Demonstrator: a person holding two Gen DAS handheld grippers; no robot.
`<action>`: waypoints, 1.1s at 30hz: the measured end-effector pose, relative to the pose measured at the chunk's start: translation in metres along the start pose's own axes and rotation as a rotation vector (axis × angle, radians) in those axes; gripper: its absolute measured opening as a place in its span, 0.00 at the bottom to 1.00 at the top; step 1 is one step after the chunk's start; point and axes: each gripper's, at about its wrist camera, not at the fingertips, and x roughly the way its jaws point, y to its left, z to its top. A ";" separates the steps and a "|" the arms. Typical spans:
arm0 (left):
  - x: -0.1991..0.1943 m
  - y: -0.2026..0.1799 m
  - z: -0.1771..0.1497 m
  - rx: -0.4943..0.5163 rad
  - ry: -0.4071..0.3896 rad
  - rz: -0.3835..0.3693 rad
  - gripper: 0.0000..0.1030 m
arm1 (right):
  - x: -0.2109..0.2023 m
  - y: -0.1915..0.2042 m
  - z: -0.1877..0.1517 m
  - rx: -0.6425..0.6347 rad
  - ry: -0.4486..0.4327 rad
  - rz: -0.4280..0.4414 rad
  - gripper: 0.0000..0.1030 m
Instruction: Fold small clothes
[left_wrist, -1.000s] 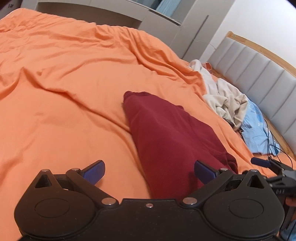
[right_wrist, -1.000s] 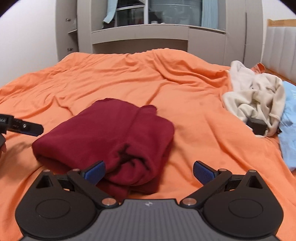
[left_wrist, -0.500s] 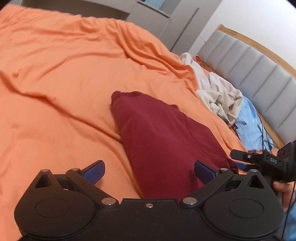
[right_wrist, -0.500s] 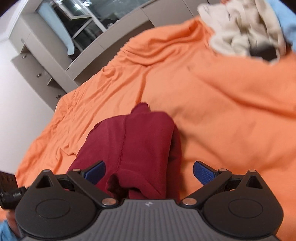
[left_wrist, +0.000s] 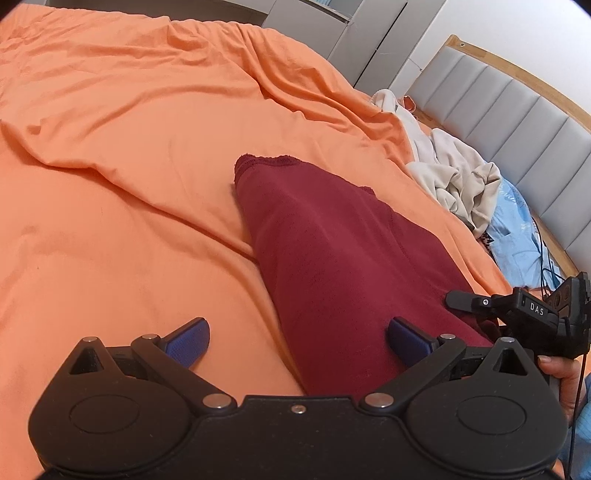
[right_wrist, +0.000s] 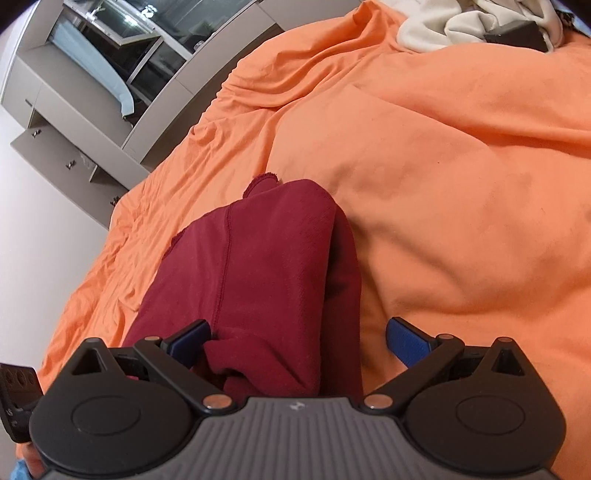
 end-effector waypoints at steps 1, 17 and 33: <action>0.001 0.000 -0.001 -0.002 0.000 0.000 1.00 | 0.000 -0.001 0.000 0.003 0.000 0.000 1.00; 0.006 0.010 -0.004 -0.042 0.016 -0.039 1.00 | -0.007 -0.011 -0.002 0.167 -0.030 0.028 1.00; 0.011 0.013 -0.001 -0.063 0.032 -0.051 1.00 | -0.001 0.012 -0.009 0.186 -0.092 -0.076 0.49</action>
